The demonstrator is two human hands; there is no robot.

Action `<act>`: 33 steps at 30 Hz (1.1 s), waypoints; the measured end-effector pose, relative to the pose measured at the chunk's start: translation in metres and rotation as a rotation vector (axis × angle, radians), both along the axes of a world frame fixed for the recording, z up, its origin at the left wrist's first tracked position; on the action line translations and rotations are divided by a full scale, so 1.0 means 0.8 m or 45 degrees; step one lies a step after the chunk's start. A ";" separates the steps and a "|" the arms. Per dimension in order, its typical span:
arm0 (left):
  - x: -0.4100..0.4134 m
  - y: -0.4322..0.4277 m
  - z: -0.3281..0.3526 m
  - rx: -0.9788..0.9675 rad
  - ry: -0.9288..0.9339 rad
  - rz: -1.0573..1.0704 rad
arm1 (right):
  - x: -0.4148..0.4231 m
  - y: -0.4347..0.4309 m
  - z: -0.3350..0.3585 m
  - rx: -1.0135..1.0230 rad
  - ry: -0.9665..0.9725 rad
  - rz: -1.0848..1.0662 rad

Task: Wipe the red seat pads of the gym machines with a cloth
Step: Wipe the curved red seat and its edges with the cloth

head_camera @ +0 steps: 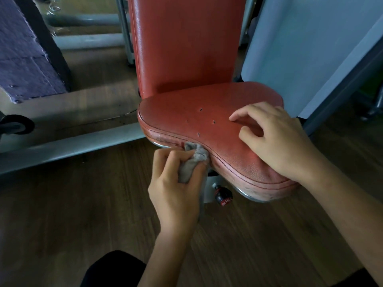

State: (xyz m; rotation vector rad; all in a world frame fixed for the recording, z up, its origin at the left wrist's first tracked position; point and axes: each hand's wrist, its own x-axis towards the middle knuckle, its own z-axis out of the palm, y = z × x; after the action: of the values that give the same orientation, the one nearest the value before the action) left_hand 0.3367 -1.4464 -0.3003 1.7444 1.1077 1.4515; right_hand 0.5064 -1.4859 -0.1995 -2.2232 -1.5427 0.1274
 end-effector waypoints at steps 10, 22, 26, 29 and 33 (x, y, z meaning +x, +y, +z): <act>-0.003 0.005 0.011 0.008 0.009 0.024 | 0.001 0.000 -0.003 -0.006 -0.035 0.004; -0.002 0.012 0.002 0.030 0.052 0.201 | 0.001 -0.002 0.009 -0.105 -0.070 0.047; -0.015 0.037 -0.008 0.022 0.024 0.397 | 0.000 0.017 0.022 -0.237 -0.167 0.110; -0.007 0.026 -0.009 0.126 0.031 0.325 | -0.008 0.037 0.016 -0.225 -0.232 0.184; -0.016 0.041 -0.016 0.182 0.108 0.306 | -0.013 0.046 0.003 -0.134 -0.170 0.199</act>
State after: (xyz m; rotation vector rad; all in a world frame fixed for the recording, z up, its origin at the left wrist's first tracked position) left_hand 0.3237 -1.4140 -0.3131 1.8355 1.3247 1.6478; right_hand 0.4964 -1.4488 -0.1968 -2.2284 -1.8215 0.1112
